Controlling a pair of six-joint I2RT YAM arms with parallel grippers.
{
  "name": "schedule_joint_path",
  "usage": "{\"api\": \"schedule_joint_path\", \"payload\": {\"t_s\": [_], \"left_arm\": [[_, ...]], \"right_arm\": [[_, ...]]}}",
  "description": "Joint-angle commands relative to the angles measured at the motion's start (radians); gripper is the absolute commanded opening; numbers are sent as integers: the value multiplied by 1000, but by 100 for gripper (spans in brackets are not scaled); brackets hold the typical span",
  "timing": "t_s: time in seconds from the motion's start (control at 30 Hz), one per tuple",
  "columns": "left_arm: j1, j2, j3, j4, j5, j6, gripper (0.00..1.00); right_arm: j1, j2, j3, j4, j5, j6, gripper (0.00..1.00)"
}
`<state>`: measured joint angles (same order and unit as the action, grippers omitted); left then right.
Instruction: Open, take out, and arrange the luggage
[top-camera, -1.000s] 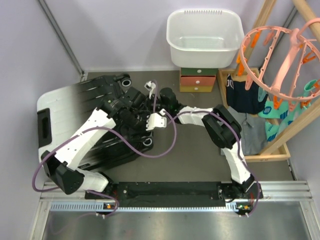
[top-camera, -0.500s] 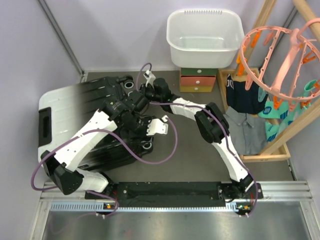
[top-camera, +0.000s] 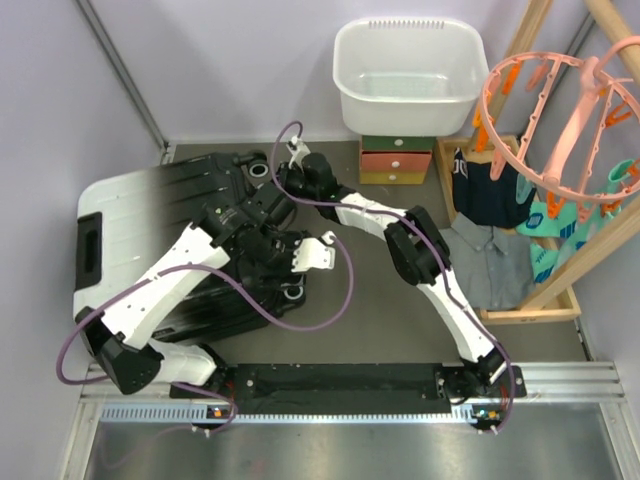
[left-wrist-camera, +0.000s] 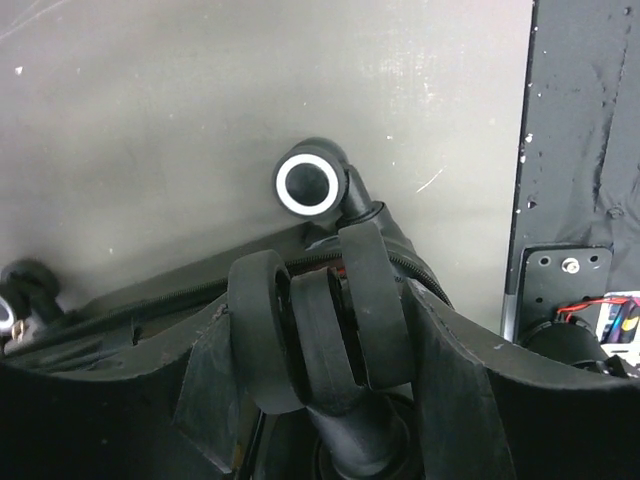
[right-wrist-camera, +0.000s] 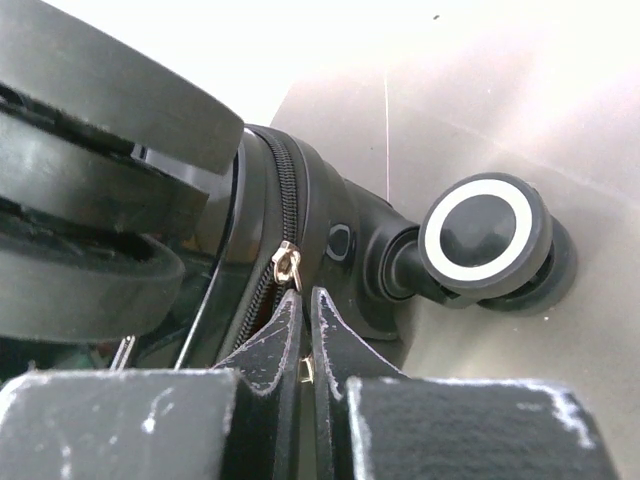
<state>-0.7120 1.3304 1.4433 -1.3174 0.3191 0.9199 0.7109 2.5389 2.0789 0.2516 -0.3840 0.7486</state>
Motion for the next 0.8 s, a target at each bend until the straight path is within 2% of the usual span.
{"api": "schedule_joint_path", "payload": {"t_s": [0.0, 0.03, 0.1, 0.13, 0.2, 0.3, 0.33, 0.37, 0.4, 0.43, 0.47, 0.5, 0.53, 0.57, 0.63, 0.7, 0.77], "left_arm": [[-37, -82, 19, 2, -84, -62, 73], [-35, -77, 20, 18, -168, -87, 83], [-30, -83, 26, 44, -236, -127, 91], [-11, -88, 34, 87, -262, -137, 99], [32, -100, 45, 139, -310, -162, 99], [178, -109, 97, 227, -374, -222, 99], [277, -96, 130, 256, -405, -242, 99], [326, -85, 144, 289, -443, -263, 95], [371, -76, 170, 300, -548, -288, 91], [453, -59, 180, 313, -601, -299, 83], [501, -53, 186, 325, -641, -311, 69], [552, -54, 199, 325, -666, -334, 61], [645, -59, 203, 317, -663, -345, 54], [689, -72, 206, 302, -658, -357, 43], [823, -88, 204, 288, -632, -360, 32], [908, -121, 183, 287, -621, -337, 18], [1022, -149, 152, 293, -618, -294, 12]], "right_arm": [[-56, -92, -135, 78, 135, -54, 0], [-56, -101, -152, 83, 134, -60, 0], [-54, -114, -172, 86, 125, -71, 0], [-54, -114, -172, 81, 108, -72, 0], [-53, -120, -178, 81, 100, -78, 0], [-47, -135, -195, 83, 99, -94, 0], [-47, -138, -201, 83, 97, -95, 0], [-45, -143, -207, 83, 96, -97, 0], [-45, -147, -210, 84, 93, -94, 0], [-45, -150, -213, 86, 88, -92, 0], [-45, -152, -218, 84, 86, -97, 0], [-44, -155, -218, 83, 83, -101, 0], [-42, -157, -220, 80, 80, -106, 0], [-41, -158, -221, 75, 79, -112, 0], [-39, -161, -223, 71, 74, -120, 0], [-37, -161, -223, 66, 71, -123, 0], [-36, -164, -226, 64, 65, -124, 0]]}}
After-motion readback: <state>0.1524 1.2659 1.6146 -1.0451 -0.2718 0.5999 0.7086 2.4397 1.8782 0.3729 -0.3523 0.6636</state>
